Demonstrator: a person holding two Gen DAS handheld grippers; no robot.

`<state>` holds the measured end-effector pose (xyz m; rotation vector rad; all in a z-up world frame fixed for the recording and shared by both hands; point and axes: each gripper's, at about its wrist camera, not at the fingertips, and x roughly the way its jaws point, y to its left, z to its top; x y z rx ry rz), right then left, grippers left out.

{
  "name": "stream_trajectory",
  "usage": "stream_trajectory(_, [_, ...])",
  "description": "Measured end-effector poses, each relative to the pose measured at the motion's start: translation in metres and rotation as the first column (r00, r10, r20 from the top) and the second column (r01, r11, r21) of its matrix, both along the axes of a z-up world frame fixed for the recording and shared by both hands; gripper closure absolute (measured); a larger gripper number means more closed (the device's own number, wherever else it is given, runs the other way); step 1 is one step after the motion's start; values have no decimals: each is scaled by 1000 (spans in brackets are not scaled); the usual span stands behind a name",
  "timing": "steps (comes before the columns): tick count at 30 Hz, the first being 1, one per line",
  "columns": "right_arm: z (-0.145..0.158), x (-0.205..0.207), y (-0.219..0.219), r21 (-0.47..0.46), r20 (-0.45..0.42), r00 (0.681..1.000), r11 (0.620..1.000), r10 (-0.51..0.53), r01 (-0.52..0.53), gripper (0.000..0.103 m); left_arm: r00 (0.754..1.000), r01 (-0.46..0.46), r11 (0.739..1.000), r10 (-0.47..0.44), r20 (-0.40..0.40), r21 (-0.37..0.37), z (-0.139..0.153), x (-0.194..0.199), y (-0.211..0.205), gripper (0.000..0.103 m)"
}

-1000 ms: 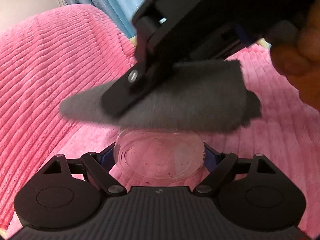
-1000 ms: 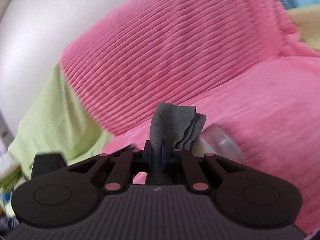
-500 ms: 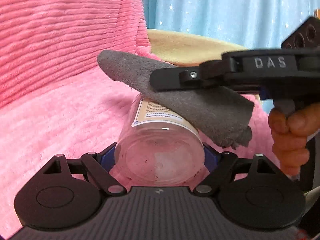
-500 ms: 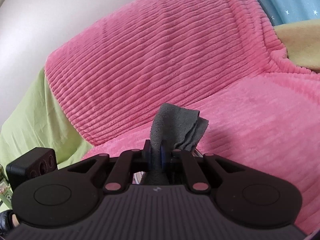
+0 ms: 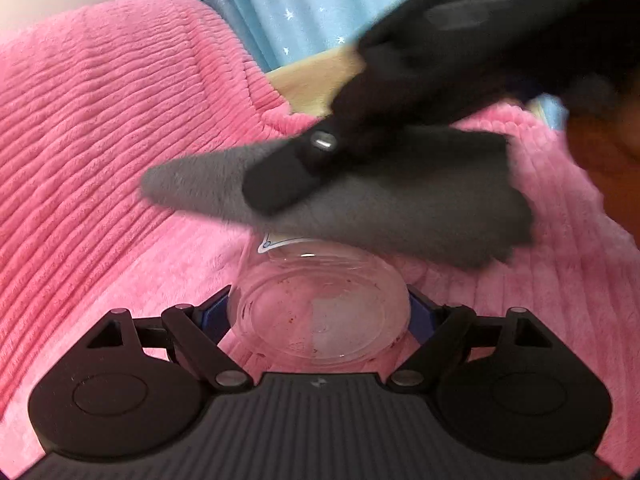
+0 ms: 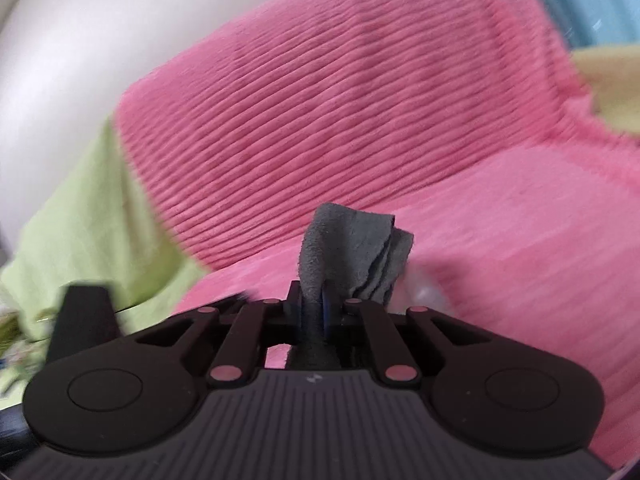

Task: Clean container
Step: 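Keep wiping the jar's side with the right gripper's cloth, then rotate the jar with the left gripper while the right gripper wipes it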

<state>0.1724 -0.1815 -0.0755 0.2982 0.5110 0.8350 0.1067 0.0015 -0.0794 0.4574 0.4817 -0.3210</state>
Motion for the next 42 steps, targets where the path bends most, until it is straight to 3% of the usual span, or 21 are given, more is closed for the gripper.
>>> stream_trajectory(3, [-3, 10, -9, 24, -22, 995, 995, -93, 93, 97, 1000, 12, 999, -12, 16, 33, -1, -6, -3, 18])
stream_trajectory(5, [-3, 6, -11, 31, -31, 995, 995, -95, 96, 96, 1000, 16, 999, -17, 23, 50, -1, -10, -6, 18])
stream_trajectory(10, [-2, -8, 2, 56, -56, 997, 997, 61, -57, 96, 1000, 12, 999, -12, 16, 42, -1, -5, -5, 18])
stream_trajectory(14, [-2, -1, 3, 53, -47, 998, 998, 44, -42, 97, 1000, 3, 1000, -3, -2, 11, 0, 0, -1, 17])
stream_trajectory(16, [-3, 2, -3, 59, -51, 999, 998, 1, 2, 97, 999, -5, 996, 1, -45, -87, 4, 3, 8, 17])
stream_trajectory(18, [-2, 0, -9, 42, -36, 998, 998, -53, 54, 97, 995, -22, 976, -1, -104, -218, 7, 10, 22, 17])
stream_trajectory(20, [-3, 3, -12, 37, -46, 994, 994, -98, 100, 97, 992, -37, 961, 2, -127, -274, 8, 13, 29, 18])
stream_trajectory(22, [-3, 2, -10, 42, -56, 993, 994, -102, 104, 96, 992, -38, 964, 6, -124, -263, 8, 12, 27, 18])
stream_trajectory(25, [-1, -5, -4, 65, -64, 998, 998, -22, 27, 95, 995, -30, 979, 9, -102, -202, 7, 7, 19, 18])
stream_trajectory(28, [-1, -8, 5, 63, -54, 997, 997, 50, -47, 96, 998, -18, 996, 13, -59, -86, 2, 4, 5, 18])
stream_trajectory(30, [0, -7, 11, 30, -21, 997, 997, 73, -72, 97, 999, -10, 999, 7, -42, -49, 1, 1, -1, 18])
stream_trajectory(36, [-2, 12, -9, 30, -13, 993, 993, -114, 115, 97, 1000, 14, 1000, -14, 1, 25, -1, -5, -13, 18])
stream_trajectory(42, [0, 0, -11, 18, -14, 998, 997, -69, 69, 96, 1000, 16, 999, -16, 11, 52, -3, -9, -17, 18])
